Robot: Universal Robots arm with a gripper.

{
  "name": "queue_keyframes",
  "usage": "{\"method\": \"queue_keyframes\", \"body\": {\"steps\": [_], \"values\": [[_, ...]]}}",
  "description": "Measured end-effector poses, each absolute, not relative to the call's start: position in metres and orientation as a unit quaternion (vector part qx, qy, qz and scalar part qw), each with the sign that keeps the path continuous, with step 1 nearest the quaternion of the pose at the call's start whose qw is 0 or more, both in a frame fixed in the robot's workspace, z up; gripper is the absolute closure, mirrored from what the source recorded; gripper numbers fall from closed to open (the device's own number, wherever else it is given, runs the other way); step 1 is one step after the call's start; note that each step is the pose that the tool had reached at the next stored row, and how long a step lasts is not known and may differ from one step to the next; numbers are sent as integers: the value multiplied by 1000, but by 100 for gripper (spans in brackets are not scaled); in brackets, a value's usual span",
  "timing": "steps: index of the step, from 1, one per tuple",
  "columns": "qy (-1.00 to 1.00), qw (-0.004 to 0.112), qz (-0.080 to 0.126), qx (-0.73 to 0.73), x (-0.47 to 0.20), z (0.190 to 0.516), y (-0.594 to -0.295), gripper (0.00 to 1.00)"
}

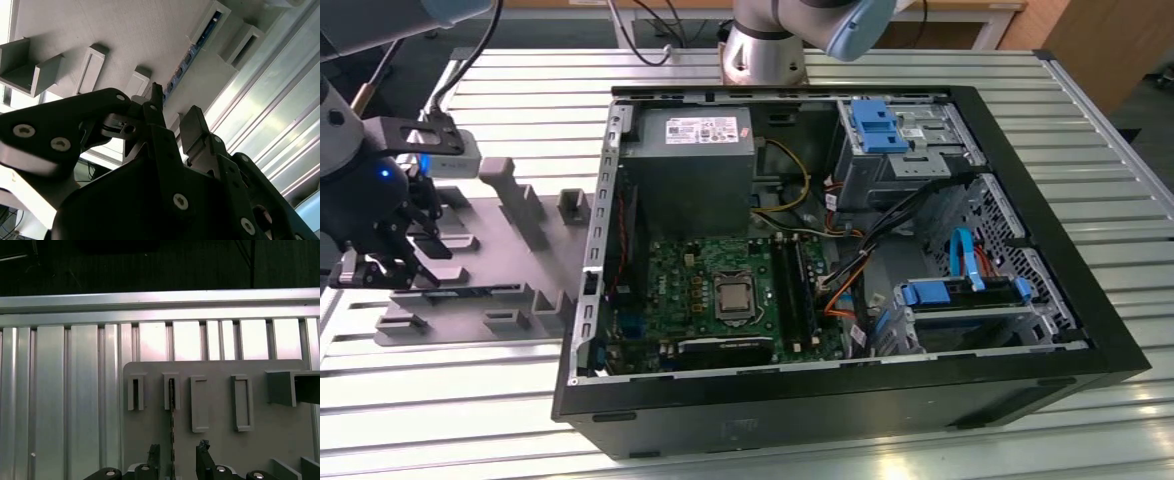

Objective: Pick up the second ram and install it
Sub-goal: 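Pick up the second ram and move it above second insertion slot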

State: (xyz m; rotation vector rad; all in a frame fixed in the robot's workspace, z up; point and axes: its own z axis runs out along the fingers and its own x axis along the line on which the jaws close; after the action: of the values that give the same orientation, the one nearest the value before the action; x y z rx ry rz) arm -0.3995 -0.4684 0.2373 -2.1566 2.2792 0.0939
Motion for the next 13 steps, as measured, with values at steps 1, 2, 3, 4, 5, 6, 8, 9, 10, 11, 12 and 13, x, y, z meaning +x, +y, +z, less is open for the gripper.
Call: {"method": "queue_keyframes", "body": {"steps": [1, 2, 3, 4, 5, 6, 8, 9, 10, 11, 12, 13], "values": [[726, 1, 30, -687, -400, 237, -468, 58], [726, 1, 30, -687, -400, 237, -468, 58], [726, 1, 30, -687, -400, 237, -468, 58], [726, 1, 30, -687, -401, 237, -468, 58], [726, 1, 30, -687, -401, 237, -468, 58], [726, 1, 30, -687, -402, 237, -468, 58], [726, 1, 30, -687, -402, 235, -468, 58], [726, 1, 30, -687, -402, 235, -468, 58], [726, 1, 30, -687, -402, 235, -468, 58], [726, 1, 30, -687, -402, 234, -468, 58], [726, 1, 30, -687, -402, 234, -468, 58], [726, 1, 30, -687, -402, 234, -468, 58]]}}
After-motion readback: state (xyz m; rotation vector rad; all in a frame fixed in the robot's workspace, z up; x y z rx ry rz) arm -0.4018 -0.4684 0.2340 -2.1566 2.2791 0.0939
